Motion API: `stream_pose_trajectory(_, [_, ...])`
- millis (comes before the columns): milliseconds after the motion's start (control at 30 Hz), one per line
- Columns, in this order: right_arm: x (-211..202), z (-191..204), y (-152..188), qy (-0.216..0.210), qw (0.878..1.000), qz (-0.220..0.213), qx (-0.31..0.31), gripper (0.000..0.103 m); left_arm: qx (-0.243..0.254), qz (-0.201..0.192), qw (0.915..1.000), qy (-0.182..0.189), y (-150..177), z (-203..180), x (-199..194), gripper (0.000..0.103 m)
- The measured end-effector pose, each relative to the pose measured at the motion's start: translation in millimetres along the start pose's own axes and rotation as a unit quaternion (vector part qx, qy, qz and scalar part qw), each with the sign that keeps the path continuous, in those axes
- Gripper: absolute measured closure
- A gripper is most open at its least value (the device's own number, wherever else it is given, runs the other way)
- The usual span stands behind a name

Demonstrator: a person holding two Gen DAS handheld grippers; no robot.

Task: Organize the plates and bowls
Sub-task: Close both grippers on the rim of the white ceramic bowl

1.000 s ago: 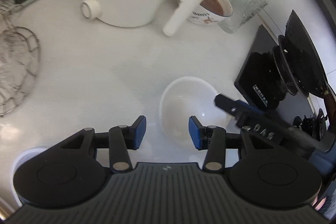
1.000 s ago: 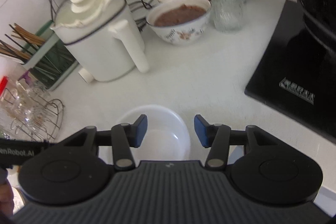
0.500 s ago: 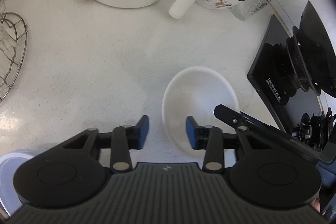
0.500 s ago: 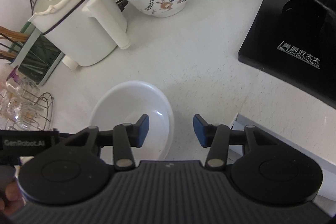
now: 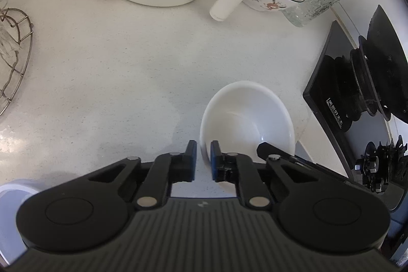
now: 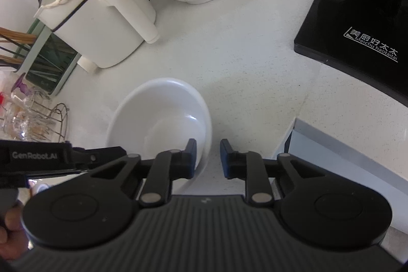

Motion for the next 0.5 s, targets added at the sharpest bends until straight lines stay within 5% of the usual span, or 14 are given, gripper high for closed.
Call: stream_pose_trajectory(500, [-5.4,12.7,0.5,-0.020,1.000,0.002,-0.019,0.088,-0.008,-0.014,0.9998,0.015,-0.4,11.4,-19.5,0.094])
Point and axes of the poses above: each gripper's, at about its wrist camera, not at the fingertips, and x roughly the way its jaws point, z to its left, y to its underside, the point moved 6 cm from there along x, roughly the way its jaws point, and after that the axes turned 6 degrees about -x, right-handed, at the moved point
